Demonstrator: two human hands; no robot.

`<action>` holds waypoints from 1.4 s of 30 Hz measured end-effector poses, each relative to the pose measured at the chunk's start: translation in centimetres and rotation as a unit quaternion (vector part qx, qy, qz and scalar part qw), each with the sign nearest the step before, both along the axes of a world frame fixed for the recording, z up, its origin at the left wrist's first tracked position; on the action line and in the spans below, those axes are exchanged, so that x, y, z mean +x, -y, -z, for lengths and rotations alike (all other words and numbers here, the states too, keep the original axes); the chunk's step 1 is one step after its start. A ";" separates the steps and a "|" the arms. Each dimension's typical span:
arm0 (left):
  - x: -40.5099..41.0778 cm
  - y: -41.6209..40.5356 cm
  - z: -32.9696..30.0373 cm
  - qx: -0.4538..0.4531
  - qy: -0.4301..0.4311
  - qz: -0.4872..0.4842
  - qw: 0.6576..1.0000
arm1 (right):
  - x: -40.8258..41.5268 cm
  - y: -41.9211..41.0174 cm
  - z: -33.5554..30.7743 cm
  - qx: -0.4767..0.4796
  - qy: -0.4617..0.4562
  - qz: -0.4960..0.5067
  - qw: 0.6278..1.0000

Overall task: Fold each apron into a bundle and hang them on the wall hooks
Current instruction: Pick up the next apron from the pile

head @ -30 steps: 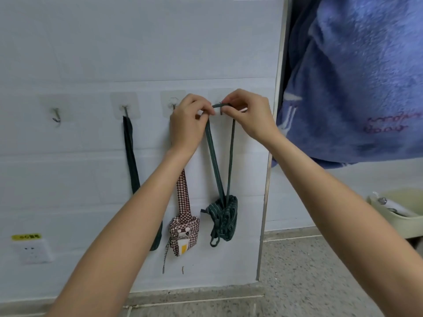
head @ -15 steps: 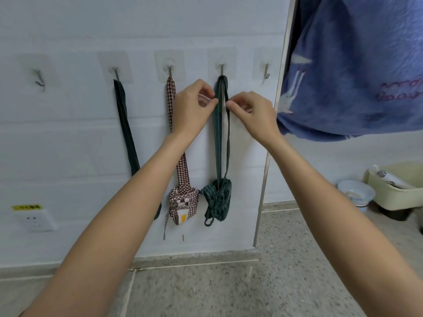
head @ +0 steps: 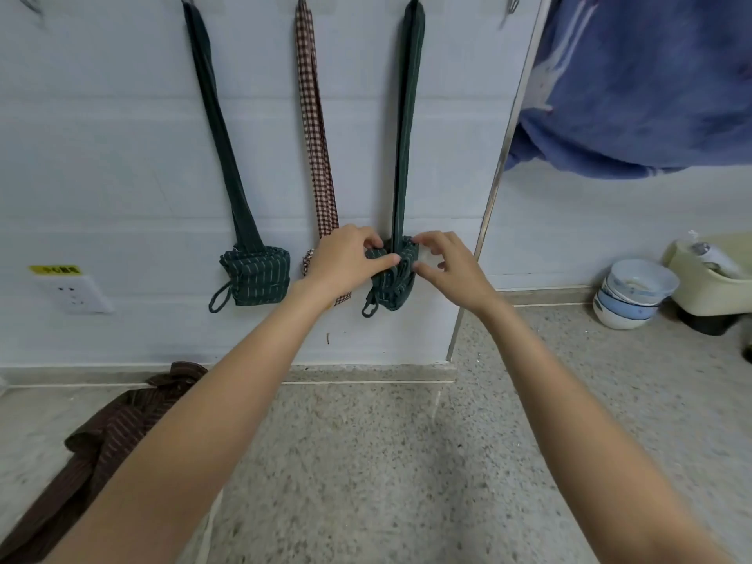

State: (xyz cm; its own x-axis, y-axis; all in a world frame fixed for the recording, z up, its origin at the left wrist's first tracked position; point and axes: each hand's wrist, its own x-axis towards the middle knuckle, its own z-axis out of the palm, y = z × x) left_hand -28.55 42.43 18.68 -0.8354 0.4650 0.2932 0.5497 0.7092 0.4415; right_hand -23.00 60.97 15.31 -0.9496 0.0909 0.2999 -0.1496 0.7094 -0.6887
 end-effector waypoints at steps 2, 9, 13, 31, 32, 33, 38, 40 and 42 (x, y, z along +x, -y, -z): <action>0.1 0.0 0.1 0.022 0.017 0.028 0.999 | 0.5 0.2 0.6 -0.119 0.007 -0.011 0.993; -1.0 0.2 1.5 0.087 0.038 0.049 0.994 | 0.2 1.5 1.7 -0.011 -0.071 0.061 0.996; -1.5 -0.6 2.2 0.109 0.038 0.024 0.993 | -0.9 1.7 1.4 0.044 -0.055 0.109 0.992; -1.4 -1.1 3.3 0.120 -0.025 0.007 0.992 | -0.6 1.5 2.6 0.112 -0.089 0.088 0.986; -1.0 -1.1 3.4 0.114 -0.050 0.005 0.992 | -0.3 1.4 2.7 0.118 -0.109 0.093 0.983; -0.5 -0.9 3.5 0.110 -0.075 0.004 0.991 | 0.1 1.4 2.7 0.124 -0.138 0.098 0.978; 4.1 0.5 3.8 0.157 -0.136 -0.008 0.978 | 2.9 2.9 3.1 0.171 -0.292 0.062 0.939; 6.8 2.0 4.3 0.198 -0.142 -0.040 0.969 | 4.6 4.5 3.4 0.151 -0.308 0.023 0.939; 9.6 4.3 5.3 0.228 -0.149 -0.093 0.958 | 6.1 6.5 3.9 0.122 -0.289 -0.026 0.949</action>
State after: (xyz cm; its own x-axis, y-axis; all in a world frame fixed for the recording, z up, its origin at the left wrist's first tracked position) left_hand -18.95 38.12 13.38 -0.7389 0.0825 0.6687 0.5821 0.5778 0.5721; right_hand -16.90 54.45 11.36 -0.6211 -0.0905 0.7785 -0.4910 0.8192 -0.2964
